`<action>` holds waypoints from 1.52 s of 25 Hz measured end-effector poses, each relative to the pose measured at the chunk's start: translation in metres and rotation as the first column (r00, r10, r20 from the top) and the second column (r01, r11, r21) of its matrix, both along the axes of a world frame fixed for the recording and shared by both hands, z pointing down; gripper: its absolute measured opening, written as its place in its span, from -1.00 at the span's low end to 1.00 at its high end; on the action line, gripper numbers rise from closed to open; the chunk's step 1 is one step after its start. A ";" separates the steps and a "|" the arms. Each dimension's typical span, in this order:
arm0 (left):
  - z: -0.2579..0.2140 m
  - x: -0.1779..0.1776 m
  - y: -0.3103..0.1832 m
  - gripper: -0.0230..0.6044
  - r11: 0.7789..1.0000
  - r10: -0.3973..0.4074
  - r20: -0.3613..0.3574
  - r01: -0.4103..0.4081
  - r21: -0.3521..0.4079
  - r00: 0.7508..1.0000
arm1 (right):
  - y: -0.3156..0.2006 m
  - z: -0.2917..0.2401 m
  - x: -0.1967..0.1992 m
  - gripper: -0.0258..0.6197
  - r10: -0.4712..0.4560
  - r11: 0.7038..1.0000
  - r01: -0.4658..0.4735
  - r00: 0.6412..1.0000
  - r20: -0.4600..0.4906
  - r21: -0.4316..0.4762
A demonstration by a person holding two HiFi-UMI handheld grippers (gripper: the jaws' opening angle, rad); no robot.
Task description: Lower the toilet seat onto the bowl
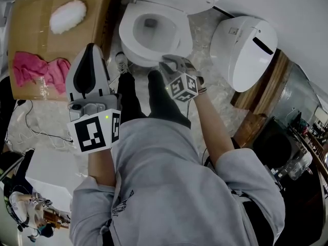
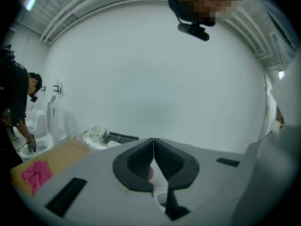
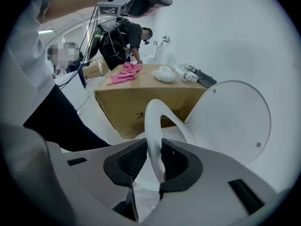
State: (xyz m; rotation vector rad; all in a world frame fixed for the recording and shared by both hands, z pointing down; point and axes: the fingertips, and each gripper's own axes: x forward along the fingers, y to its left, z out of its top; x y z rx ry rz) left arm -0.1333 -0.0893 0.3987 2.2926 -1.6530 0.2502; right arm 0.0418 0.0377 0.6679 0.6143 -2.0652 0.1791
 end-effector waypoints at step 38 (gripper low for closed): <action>0.069 -0.006 0.021 -0.93 0.994 0.033 0.045 -0.028 -0.109 0.998 | 0.089 0.129 -0.028 -0.57 -0.166 0.962 0.145 0.983 -0.074 -0.230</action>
